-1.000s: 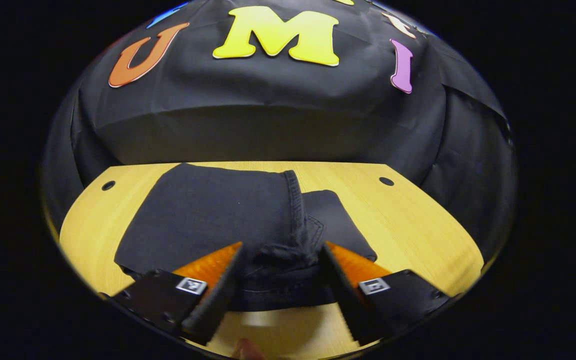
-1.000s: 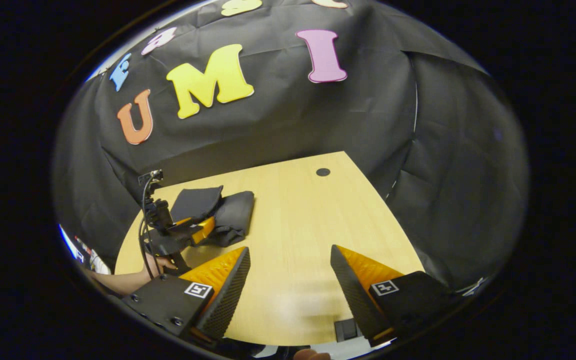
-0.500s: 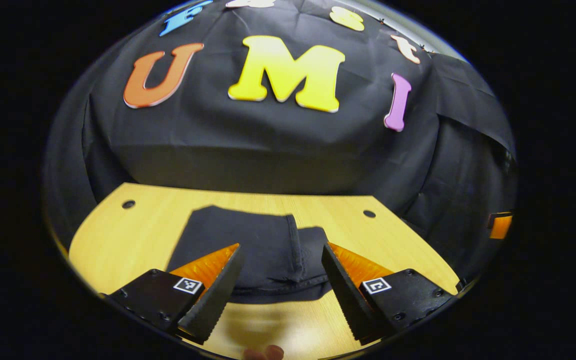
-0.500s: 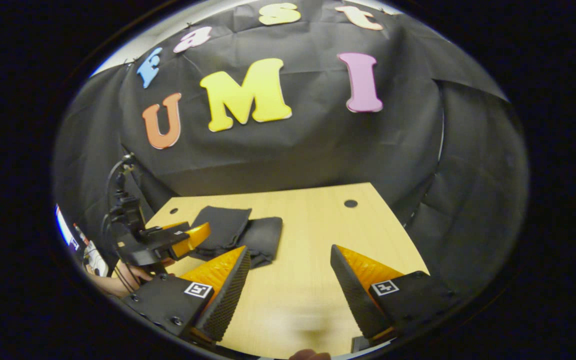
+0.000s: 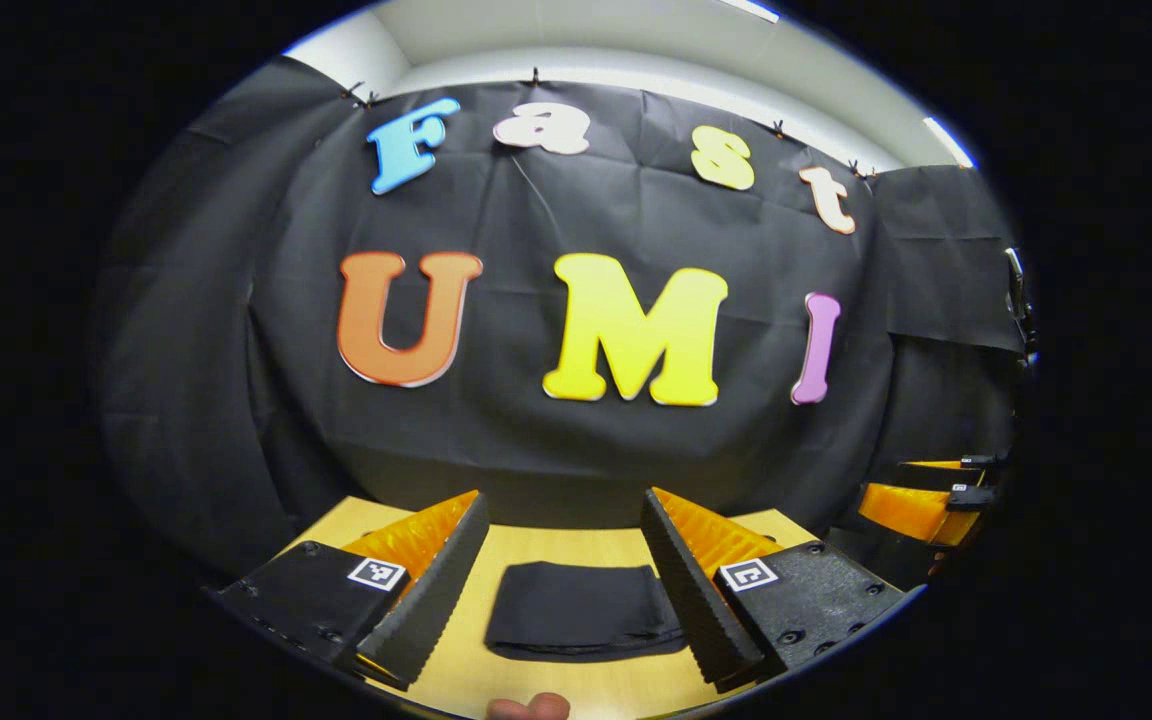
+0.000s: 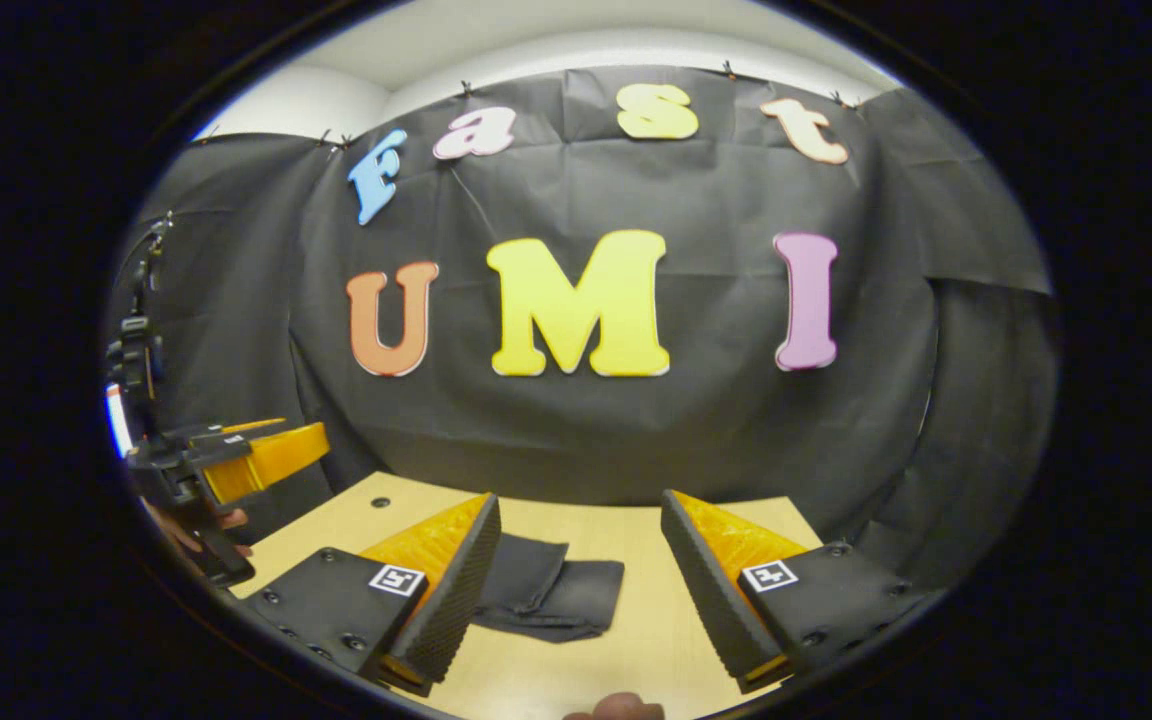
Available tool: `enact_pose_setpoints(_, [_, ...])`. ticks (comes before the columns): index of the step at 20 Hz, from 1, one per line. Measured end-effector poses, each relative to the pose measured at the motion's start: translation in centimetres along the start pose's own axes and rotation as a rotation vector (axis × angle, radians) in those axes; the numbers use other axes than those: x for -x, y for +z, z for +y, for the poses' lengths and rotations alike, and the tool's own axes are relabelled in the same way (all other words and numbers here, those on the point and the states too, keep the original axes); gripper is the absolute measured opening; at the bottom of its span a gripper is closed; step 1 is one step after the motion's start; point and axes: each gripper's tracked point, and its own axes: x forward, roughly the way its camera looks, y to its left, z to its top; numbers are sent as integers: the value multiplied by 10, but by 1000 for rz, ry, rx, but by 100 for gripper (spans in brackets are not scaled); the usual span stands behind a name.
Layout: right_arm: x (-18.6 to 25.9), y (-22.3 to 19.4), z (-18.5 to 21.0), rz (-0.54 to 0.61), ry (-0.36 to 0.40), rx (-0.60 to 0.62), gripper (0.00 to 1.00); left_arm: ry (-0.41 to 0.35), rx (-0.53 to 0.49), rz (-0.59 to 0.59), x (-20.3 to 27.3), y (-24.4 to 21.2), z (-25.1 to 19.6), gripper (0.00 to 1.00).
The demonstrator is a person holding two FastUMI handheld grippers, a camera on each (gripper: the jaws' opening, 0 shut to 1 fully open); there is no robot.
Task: Grasp the waist and the cuffs of the jeans and fold them to make the two legs overlap; first hold the waist and fold one-third of the jeans toward the cuffs, then hold the cuffs and fold the remaining one-third in the same direction to finish folding.
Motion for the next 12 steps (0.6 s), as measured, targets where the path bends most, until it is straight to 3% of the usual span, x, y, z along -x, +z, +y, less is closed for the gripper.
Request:
enact_pose_setpoints(4, [-7, 26, 31, -123, -29, 102, 99, 71, 2, -41, 32, 26, 36, 98])
enact_pose_setpoints(6, [-8, 22, 51, -123, -24, 118, 94, 101, 6, -38, 47, 28, 49, 98])
enact_pose_setpoints(7, [-6, 17, 60, -111, -20, 112, 99, 113, 28, -36, 54, 28, 54, 98])
enact_pose_setpoints(8, [-5, 12, 71, -103, -6, 113, 94, 115, 45, -36, 60, 29, 56, 98])
enact_pose_setpoints(12, [3, 14, 97, -129, 24, 110, 95, 147, 31, -36, 75, 27, 65, 98])
